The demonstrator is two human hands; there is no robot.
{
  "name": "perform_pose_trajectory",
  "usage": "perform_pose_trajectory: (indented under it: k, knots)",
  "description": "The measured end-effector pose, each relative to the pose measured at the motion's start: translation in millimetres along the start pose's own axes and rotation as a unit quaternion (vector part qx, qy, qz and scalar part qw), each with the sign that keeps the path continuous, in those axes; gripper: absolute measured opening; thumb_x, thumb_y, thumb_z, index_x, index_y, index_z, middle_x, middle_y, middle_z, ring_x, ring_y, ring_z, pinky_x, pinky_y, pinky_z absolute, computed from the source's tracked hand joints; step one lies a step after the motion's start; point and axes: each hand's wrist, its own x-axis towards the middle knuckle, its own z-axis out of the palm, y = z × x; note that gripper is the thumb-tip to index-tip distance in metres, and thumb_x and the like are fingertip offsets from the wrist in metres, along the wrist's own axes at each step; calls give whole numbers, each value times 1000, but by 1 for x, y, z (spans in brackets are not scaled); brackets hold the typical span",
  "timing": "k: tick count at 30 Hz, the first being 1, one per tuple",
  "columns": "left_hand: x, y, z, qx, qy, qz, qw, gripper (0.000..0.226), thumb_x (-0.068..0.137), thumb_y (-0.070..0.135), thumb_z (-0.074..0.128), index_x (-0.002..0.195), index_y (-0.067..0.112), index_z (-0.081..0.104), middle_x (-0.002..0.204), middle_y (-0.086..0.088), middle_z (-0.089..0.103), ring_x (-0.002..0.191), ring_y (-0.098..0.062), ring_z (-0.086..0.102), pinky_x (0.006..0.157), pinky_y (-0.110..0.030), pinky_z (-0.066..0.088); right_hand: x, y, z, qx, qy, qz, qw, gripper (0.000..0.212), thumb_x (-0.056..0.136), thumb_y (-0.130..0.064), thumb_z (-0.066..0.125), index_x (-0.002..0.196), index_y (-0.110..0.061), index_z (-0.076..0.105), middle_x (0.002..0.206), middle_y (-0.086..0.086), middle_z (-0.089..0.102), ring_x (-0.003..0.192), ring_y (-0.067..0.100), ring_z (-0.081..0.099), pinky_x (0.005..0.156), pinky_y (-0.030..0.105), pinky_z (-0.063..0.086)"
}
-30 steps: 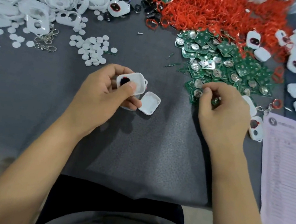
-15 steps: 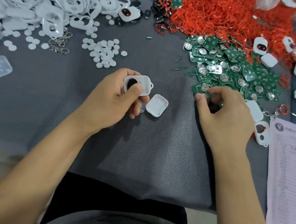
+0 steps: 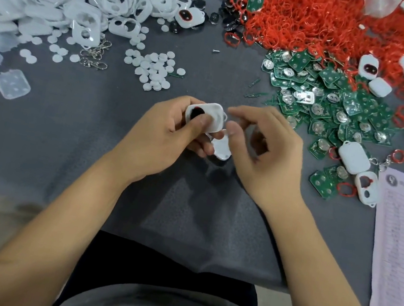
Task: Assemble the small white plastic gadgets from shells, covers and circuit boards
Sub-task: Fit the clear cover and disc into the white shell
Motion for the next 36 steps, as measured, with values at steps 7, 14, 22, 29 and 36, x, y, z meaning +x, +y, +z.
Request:
perform_pose_trajectory:
  k: [7, 14, 22, 29, 36]
  knots:
    - [-1, 2, 0, 2, -7, 10, 1000, 20, 103, 23, 62, 115, 6, 60, 87, -8, 76, 72, -22, 75, 68, -27, 60, 9, -1, 11, 174, -64, 143, 972, 15, 94, -23, 77, 109, -23, 76, 89, -5, 77, 71, 18, 71, 62, 28, 55]
    - [-5, 2, 2, -40, 9, -9, 999, 15, 109, 10, 52, 115, 3, 63, 94, -5, 79, 83, -25, 79, 71, -27, 62, 12, 3, 13, 276, -77, 219, 933, 4, 96, -20, 71, 98, -22, 74, 73, -9, 72, 49, 2, 55, 45, 16, 41]
    - [-11, -1, 9, 49, 108, 46, 992, 22, 110, 12, 51, 117, 3, 69, 83, -2, 78, 72, -13, 77, 64, -23, 61, 17, -9, 20, 400, -108, 305, 858, 12, 103, -14, 62, 105, -7, 72, 52, -2, 52, 41, 8, 42, 36, 20, 36]
    - [-13, -1, 14, 156, 176, 112, 965, 25, 109, 11, 51, 121, 12, 72, 92, 9, 75, 80, 0, 74, 68, -10, 54, 23, -16, 24, 377, -116, 319, 862, 15, 104, -9, 59, 110, -1, 70, 55, -2, 52, 46, 8, 47, 38, 21, 43]
    - [-12, -3, 12, 144, 188, 92, 967, 25, 110, 16, 50, 118, 7, 72, 90, 0, 77, 76, -10, 76, 66, -33, 64, 19, -18, 33, 326, -110, 316, 884, 19, 107, -17, 55, 102, -6, 69, 55, -4, 45, 46, 10, 36, 40, 22, 29]
